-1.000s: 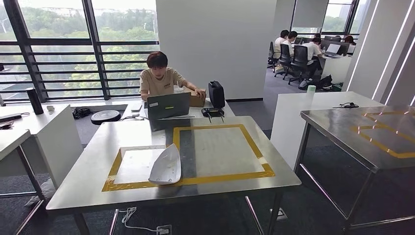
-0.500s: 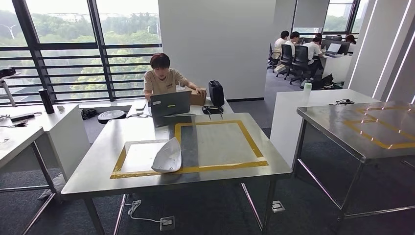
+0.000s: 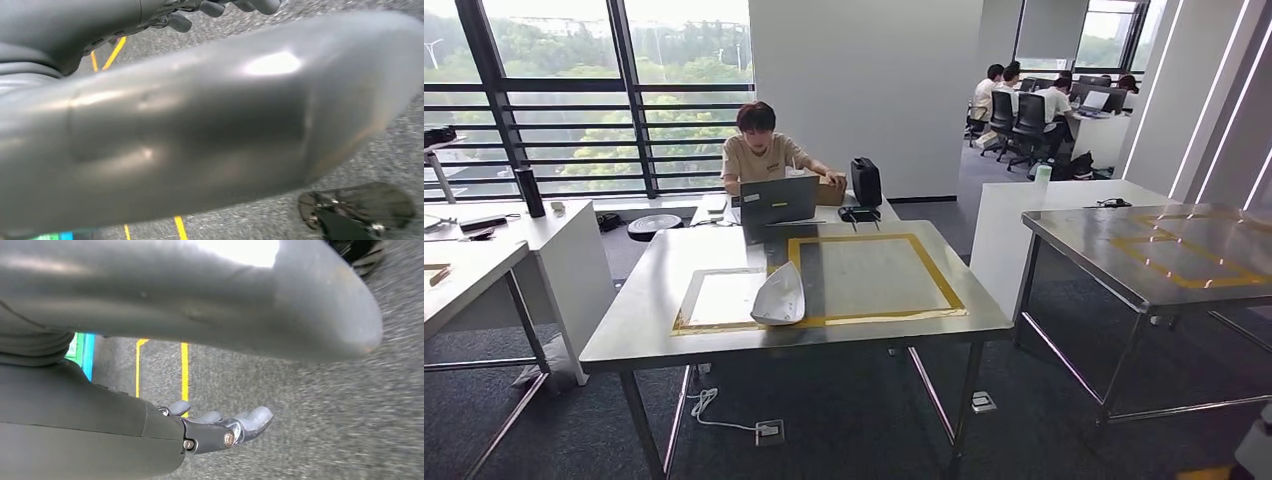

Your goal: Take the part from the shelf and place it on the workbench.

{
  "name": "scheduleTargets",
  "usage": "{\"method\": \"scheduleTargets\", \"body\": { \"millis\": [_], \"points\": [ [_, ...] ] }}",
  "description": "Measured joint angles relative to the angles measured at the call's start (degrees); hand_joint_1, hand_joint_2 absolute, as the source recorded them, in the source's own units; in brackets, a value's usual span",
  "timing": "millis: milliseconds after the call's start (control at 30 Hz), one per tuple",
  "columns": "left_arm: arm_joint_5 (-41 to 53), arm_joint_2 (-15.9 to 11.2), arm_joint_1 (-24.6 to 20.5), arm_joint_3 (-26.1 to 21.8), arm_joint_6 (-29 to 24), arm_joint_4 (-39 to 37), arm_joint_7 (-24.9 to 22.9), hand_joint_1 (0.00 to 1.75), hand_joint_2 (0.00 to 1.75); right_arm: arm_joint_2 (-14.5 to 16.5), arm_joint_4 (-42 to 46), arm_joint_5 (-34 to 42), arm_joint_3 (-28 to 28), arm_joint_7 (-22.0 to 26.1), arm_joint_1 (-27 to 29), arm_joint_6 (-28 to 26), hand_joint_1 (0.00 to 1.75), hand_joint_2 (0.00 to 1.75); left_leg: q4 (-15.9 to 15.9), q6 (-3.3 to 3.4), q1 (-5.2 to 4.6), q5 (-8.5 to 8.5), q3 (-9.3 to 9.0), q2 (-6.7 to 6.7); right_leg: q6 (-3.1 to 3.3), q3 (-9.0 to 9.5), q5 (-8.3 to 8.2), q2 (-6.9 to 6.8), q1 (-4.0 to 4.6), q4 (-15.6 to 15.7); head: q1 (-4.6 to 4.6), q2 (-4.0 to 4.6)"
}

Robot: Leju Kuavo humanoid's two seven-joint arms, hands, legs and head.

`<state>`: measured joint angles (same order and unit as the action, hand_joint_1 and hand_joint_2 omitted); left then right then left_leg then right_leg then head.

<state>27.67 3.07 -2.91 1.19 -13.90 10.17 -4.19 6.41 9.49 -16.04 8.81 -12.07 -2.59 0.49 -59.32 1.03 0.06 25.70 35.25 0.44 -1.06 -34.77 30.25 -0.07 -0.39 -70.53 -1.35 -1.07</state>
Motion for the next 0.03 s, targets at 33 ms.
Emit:
{"method": "scheduleTargets", "body": {
  "millis": [33],
  "points": [
    [0.0,0.0,0.0,0.0,0.0,0.0,0.0,0.00,0.00,0.0,0.0,0.0,0.0,0.0,0.0,0.0,0.00,0.00,-0.1,-0.08,0.00,-0.31,0.41,0.00,0.08,1.80,-0.59,0.01,0.02,2.1,0.00,0.00]
  ]
}}
